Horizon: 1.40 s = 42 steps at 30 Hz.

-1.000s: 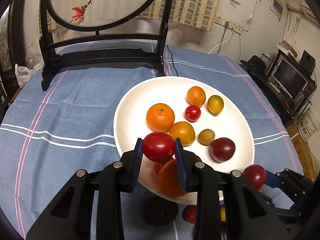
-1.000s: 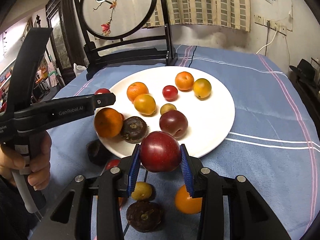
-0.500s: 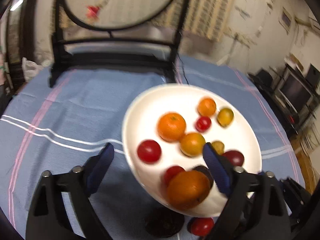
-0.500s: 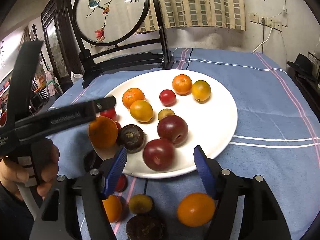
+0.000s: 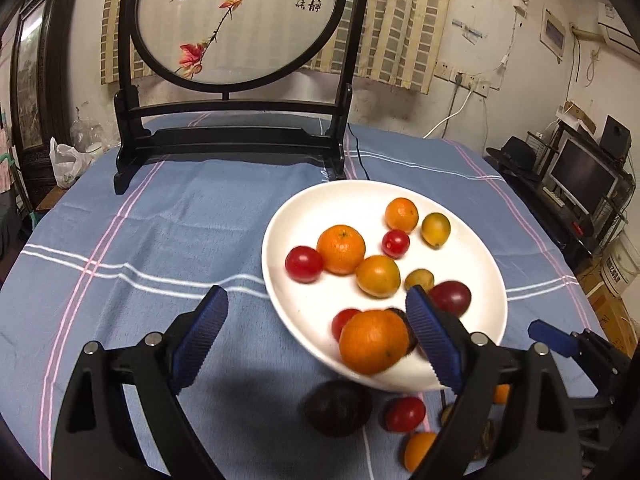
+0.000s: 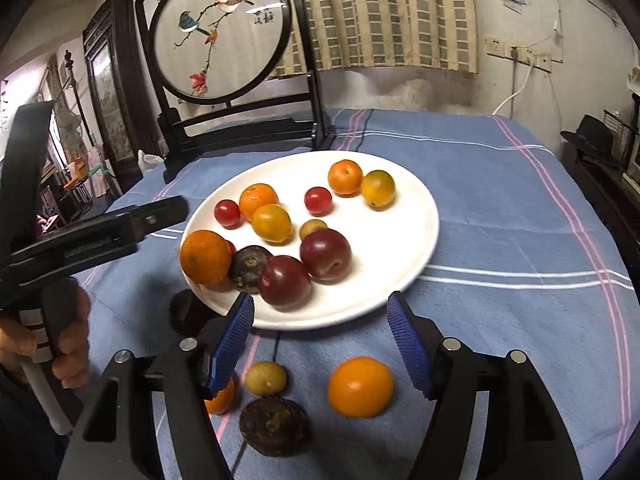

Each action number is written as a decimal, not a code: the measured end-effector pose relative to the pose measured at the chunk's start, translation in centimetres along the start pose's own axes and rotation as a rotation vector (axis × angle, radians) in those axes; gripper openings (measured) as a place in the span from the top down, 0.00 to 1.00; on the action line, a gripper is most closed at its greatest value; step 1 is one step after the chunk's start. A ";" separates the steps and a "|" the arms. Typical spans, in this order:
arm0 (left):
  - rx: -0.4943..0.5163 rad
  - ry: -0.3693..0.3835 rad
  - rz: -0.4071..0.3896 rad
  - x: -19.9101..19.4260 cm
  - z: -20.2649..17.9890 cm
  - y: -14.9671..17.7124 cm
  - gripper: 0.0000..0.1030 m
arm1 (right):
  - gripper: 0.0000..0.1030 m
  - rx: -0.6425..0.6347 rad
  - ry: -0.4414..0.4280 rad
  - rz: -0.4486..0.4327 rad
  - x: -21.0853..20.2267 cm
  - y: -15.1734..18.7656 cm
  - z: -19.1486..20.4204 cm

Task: Organize fruits
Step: 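Lower both held tomatoes onto the plate and open both tools, then grasp a brown mangosteen with the right tool while the left tool grasps another mangosteen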

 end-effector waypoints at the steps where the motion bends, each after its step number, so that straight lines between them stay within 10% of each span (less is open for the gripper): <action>1: 0.000 0.003 0.005 -0.2 0.0 0.3 0.15 | 0.32 0.006 -0.001 0.003 -0.2 0.2 -0.2; 25: 0.099 -0.009 0.063 -2.7 -0.2 5.7 0.11 | 0.33 -0.069 -0.049 0.017 -4.8 5.4 1.9; 42: 0.131 0.005 0.150 -1.4 0.0 7.1 0.07 | 0.58 -0.244 0.000 0.196 -0.1 7.4 4.2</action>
Point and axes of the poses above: each gripper's, at about its wrist camera, not at the fingertips, and x roughly the way its jaws point, z to its left, y to its underside, the point moved 7 cm from there along x, roughly the way its jaws point, and after that the axes turned 5 degrees about -z, right-handed, at the moved point
